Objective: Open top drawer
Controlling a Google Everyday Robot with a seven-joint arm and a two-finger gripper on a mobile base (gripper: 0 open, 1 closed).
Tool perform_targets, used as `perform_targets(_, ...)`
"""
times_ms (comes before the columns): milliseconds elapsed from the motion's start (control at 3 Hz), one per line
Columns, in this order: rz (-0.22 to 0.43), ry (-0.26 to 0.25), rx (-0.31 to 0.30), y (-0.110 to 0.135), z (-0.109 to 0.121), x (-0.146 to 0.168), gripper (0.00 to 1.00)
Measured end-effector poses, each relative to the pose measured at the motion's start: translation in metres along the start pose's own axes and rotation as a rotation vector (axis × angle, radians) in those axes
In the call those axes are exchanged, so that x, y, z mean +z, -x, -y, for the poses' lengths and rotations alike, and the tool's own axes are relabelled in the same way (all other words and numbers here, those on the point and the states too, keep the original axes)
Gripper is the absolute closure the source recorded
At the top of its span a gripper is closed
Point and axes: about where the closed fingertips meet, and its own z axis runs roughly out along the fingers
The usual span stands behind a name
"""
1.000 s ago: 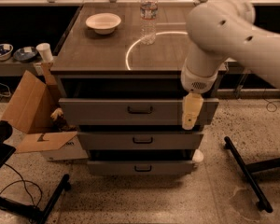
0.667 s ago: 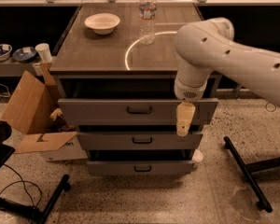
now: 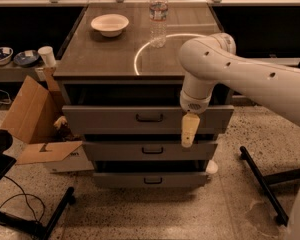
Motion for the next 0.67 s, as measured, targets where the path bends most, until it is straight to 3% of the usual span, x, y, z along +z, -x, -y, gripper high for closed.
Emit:
perform_targets(333,0.022,0.023,0.016,0.0032,-0.0005,0.0167,0.18)
perform_targets(667,0.040,0.036,0.024,0.0044,-0.0023,0.0203,0.43)
